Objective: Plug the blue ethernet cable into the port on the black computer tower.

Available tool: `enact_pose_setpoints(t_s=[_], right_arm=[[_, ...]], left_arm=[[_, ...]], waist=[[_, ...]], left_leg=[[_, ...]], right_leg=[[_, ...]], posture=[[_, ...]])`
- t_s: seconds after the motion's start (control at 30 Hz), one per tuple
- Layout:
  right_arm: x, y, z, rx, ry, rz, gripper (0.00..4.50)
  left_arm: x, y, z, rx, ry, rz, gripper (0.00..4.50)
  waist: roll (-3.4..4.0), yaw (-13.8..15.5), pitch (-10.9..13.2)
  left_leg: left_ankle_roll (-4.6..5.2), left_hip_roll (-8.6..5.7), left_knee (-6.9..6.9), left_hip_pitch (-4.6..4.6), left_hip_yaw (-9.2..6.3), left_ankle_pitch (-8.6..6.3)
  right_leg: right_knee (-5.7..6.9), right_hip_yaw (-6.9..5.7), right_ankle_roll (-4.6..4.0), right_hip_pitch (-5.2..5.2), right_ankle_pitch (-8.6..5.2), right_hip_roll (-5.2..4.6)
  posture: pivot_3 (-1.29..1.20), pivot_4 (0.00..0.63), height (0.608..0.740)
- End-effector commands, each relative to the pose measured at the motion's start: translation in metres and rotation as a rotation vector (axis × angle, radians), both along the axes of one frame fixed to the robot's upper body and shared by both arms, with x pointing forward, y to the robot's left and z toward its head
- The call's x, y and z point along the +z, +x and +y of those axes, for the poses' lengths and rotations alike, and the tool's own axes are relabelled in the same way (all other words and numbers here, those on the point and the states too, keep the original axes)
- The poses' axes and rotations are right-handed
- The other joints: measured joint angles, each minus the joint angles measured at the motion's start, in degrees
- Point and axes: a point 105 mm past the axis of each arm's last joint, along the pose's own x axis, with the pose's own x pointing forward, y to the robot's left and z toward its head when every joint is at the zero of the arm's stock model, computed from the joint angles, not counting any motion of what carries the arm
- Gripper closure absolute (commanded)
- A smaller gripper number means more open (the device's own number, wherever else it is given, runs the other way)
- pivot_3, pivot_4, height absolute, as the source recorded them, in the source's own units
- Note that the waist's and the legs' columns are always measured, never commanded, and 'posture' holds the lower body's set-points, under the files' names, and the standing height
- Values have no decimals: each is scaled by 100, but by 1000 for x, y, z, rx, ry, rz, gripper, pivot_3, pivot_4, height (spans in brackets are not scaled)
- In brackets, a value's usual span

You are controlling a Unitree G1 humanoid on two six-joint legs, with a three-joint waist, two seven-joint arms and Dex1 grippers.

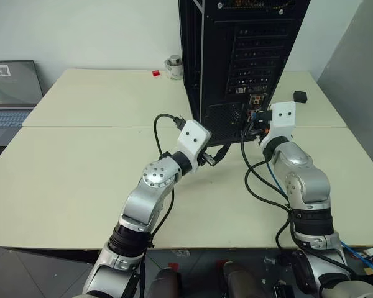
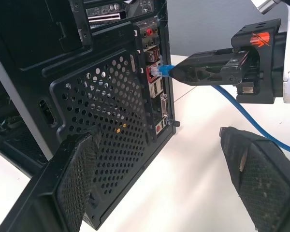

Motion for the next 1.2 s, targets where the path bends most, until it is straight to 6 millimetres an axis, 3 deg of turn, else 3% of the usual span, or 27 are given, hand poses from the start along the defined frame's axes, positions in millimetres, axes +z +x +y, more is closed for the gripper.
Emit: enact_pose_setpoints(t_s=[0.03, 0.47, 0.93, 1.2], right_arm=[[19, 1, -1, -9, 12, -66, 4500], [16, 4, 1, -6, 21, -54, 4500], [32, 2, 15, 39, 45, -81, 4500], [27, 0, 23, 63, 33, -63, 4500]], left_arm=[[12, -6, -2, -15, -15, -49, 348], [12, -5, -2, -11, -16, -48, 348], [11, -5, -3, -12, -12, -47, 348], [10, -6, -3, -15, -6, -44, 348]], waist=[[0, 0, 0], [0, -17, 0], [0, -125, 0], [0, -130, 0]], left_leg=[[0, 0, 0, 0, 0, 0], [0, 1, 0, 2, 2, 0], [0, 3, -2, 4, 2, 0], [0, 3, -4, 5, 2, 0]], right_leg=[[0, 0, 0, 0, 0, 0], [0, 3, 0, 0, 0, 1], [2, 4, 0, 0, 0, 2], [1, 5, 0, 0, 0, 3]], posture=[[0, 150, 740], [0, 150, 740], [0, 150, 740], [0, 150, 740]])
